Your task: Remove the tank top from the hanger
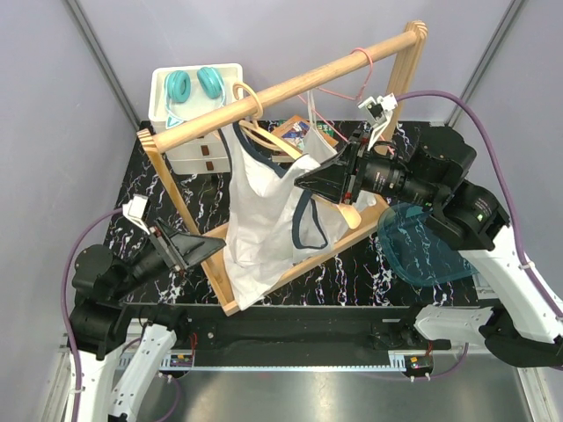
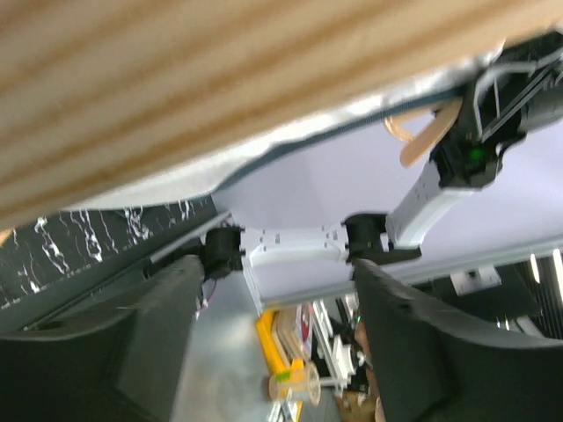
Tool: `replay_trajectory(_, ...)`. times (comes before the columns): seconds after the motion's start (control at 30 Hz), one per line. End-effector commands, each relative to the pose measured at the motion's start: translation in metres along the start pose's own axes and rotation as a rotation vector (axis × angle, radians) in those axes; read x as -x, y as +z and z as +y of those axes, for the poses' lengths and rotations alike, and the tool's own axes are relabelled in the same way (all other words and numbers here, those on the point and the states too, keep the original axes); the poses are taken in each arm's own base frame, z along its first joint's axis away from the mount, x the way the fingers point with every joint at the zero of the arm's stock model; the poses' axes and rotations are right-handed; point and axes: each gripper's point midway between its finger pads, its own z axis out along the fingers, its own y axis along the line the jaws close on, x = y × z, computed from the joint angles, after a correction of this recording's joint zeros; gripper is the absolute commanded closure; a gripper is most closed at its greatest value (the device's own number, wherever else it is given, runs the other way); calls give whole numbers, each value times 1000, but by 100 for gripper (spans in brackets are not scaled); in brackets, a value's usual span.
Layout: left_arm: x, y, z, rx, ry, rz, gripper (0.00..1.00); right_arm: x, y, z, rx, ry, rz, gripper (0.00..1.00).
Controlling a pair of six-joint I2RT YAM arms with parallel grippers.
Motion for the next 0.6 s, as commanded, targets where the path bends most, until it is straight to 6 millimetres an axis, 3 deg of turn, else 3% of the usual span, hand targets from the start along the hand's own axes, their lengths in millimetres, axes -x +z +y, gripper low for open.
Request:
replay_trajectory(0.0, 36, 12, -1, 48, 11, -132, 37, 77, -35, 66, 191, -122, -286, 100)
replay_trajectory(0.07, 41, 18, 8, 78, 4, -138, 43, 77, -38, 67, 190, -121, -290, 100)
replay_trajectory(0.33, 59, 40, 35, 180, 47, -118, 45, 65, -59, 65, 166, -93, -301, 100)
replay_trajectory(0.57, 66, 47, 30, 193, 120, -85, 45, 30, -68, 45, 102, -24, -236, 100)
